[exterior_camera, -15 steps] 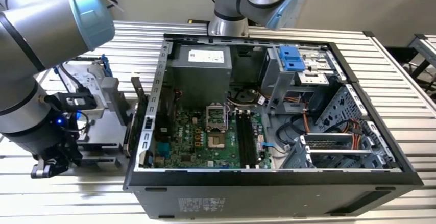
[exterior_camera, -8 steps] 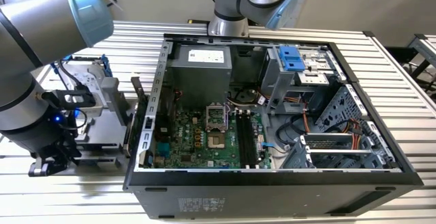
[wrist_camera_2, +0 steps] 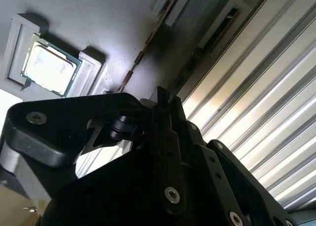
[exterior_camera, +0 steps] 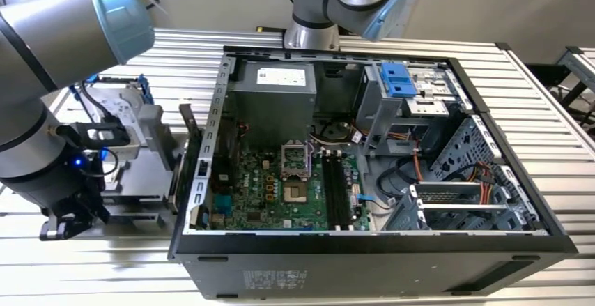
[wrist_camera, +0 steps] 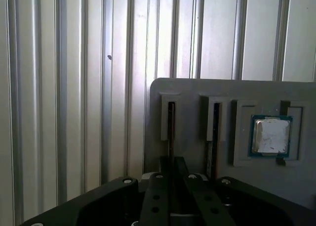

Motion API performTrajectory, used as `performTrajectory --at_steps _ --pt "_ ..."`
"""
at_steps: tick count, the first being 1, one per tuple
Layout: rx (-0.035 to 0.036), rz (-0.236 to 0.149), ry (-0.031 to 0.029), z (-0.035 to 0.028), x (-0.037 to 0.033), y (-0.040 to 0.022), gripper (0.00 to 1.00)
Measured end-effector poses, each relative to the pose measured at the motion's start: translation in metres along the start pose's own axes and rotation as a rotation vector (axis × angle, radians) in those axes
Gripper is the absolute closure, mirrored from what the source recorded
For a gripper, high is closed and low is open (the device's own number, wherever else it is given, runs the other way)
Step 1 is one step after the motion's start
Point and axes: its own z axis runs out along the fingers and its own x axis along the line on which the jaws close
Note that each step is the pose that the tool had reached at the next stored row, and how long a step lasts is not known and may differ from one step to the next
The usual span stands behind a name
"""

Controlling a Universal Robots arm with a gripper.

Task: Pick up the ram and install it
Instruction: 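Pick up the ram and move it above insertion slot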

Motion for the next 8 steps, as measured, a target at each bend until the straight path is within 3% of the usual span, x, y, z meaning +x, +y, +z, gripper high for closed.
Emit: performTrajectory --at_steps 8 --pt "0.0000 0.000 0.0000 -0.0010 -0.0001 0.0006 1.00"
